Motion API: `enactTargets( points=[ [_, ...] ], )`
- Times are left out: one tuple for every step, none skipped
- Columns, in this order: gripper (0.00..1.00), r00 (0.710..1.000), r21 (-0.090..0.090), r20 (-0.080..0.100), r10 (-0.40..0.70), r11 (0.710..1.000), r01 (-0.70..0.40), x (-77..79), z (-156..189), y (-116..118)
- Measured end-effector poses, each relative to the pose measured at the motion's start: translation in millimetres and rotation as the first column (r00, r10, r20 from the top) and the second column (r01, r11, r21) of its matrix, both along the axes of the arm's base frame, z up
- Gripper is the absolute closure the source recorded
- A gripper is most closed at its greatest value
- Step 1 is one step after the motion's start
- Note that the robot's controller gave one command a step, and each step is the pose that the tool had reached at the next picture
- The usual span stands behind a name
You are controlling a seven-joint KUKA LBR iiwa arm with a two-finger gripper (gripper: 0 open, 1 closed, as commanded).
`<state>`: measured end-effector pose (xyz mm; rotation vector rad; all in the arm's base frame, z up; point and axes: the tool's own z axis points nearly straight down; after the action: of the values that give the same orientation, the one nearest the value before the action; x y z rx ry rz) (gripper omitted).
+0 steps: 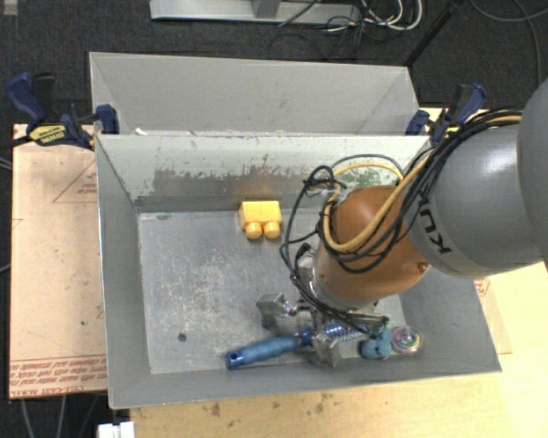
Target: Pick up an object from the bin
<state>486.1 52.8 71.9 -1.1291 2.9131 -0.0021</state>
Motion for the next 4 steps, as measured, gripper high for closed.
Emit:
enactTargets(
  points=[
    [0.00,1.000,0.004,0.006,-0.003,1.000,0.003,2.1,1,1],
    [1.00,1.000,0.003,0.000,-0.004,1.000,0.004,0.4,0,1],
    [1.00,1.000,-0.004,-0.014,-0.007,1.000,0.007,0.9,26,2],
    [1.00,1.000,-0.004,-0.015,-0.010,1.000,0.010,1.2,38,2]
  ],
)
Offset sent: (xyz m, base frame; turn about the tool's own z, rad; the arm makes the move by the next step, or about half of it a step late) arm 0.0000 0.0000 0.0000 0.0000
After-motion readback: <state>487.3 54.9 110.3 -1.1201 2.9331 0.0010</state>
